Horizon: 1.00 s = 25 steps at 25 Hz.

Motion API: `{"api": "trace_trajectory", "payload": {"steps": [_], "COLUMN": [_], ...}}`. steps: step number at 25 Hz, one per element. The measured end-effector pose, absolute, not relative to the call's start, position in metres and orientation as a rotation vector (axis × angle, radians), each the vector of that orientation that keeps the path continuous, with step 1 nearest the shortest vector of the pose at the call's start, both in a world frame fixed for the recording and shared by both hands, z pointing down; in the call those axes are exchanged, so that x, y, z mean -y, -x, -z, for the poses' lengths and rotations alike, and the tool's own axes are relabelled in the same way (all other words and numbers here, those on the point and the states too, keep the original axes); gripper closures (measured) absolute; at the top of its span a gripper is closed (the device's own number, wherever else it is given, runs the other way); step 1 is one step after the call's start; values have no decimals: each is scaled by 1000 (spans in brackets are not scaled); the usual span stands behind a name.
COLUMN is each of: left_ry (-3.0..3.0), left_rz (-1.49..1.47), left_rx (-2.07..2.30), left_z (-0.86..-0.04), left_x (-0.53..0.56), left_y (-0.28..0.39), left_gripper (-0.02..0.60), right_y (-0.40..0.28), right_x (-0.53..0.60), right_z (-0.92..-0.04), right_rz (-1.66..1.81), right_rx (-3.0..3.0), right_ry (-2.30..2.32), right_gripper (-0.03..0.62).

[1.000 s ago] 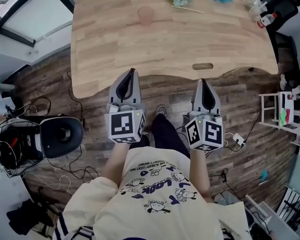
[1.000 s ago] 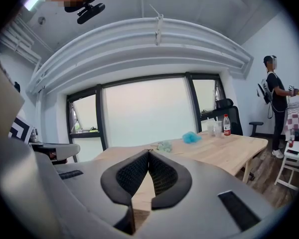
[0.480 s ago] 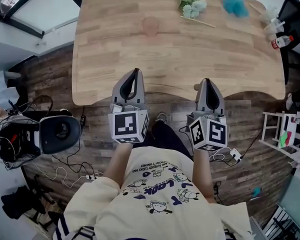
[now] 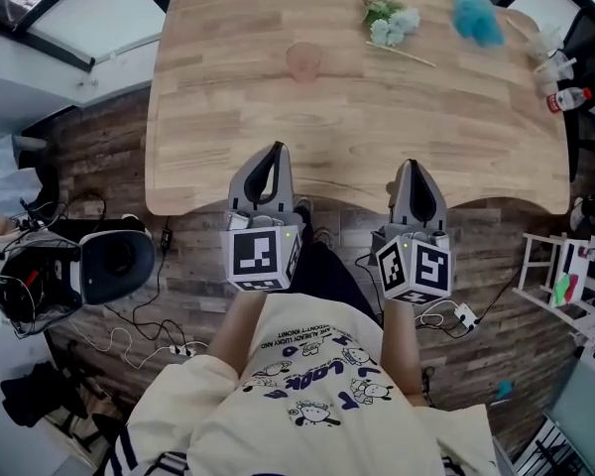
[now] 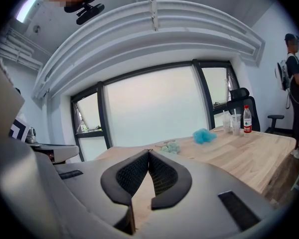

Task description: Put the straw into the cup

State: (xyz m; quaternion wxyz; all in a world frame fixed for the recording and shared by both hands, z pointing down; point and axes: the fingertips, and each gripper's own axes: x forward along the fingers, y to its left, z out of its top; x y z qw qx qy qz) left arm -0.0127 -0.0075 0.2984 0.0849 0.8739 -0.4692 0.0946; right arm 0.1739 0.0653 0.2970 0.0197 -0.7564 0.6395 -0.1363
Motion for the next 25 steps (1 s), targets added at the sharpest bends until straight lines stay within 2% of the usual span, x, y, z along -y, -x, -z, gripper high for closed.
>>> {"api": "trace_trajectory", "payload": {"steps": [25], "left_ry": [-2577], "left_rz": [-339], "left_rx": [1278], "left_z": [-334], "left_x": [136], "left_y": [-13], "left_gripper": [554], "right_y": [-209], "right_x": [65], "right_z": [-324], "right_rz": [462], "right_rx": [-1955], "right_ry": [2492], "right_gripper": [571]}}
